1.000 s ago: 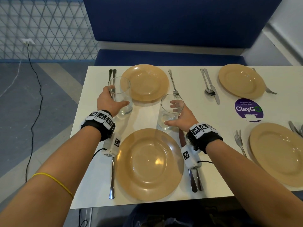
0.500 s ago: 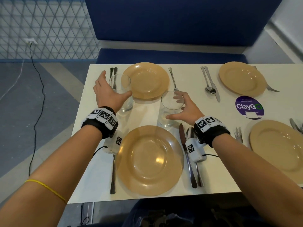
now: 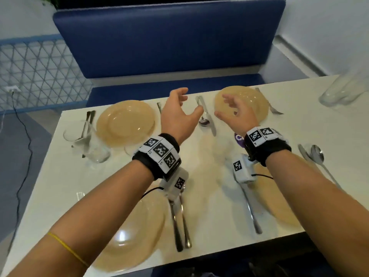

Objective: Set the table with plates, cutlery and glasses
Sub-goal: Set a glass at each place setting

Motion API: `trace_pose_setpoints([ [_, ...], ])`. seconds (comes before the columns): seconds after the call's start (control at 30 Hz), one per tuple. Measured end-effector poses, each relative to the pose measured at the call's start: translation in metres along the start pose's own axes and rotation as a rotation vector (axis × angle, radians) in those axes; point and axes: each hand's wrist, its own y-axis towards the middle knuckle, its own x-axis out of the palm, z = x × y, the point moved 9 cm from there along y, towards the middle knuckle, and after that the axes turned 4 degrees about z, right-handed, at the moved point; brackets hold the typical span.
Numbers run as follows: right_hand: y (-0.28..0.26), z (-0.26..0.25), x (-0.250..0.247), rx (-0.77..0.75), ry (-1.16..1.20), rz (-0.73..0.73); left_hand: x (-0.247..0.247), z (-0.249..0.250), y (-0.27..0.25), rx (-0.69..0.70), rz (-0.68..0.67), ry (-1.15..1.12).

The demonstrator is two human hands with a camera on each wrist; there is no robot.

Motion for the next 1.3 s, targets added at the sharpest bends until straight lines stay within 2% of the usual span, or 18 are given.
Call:
trace_pose_setpoints([
  [0.2, 0.032, 0.115, -0.131, 0.159, -0.006, 0.113, 0.174, 0.037, 0.008, -0.100, -0.117, -0.044],
  [0.4, 0.057, 0.199, -0.235, 0.322, 0.002, 0.212, 0.286, 0.063, 0.017, -0.210, -0.120, -0.097],
  [0.53, 0.068, 0.254, -0.301, 0.395, -0.012, 0.299, 0.363, 0.087, 0.025, -0.189, -0.201, -0.083],
  [0.77, 0.115, 0.358, -0.402, 0.512, -0.060, 0.334, 0.517, 0.129, 0.041, -0.158, -0.352, -0.024],
  [0.87, 0.149, 0.395, -0.432, 0.546, -0.049, 0.321, 0.577, 0.139, 0.051, -0.199, -0.390, -0.002],
  [1.0, 0.196, 0.417, -0.448, 0.547, 0.019, 0.255, 0.627, 0.144, 0.063, -0.261, -0.380, -0.003],
  [1.13, 0.223, 0.425, -0.442, 0.503, 0.064, 0.175, 0.653, 0.148, 0.067, -0.238, -0.339, -0.018],
  [1.3, 0.241, 0.429, -0.424, 0.459, 0.147, 0.112, 0.661, 0.141, 0.072, -0.239, -0.263, -0.042],
])
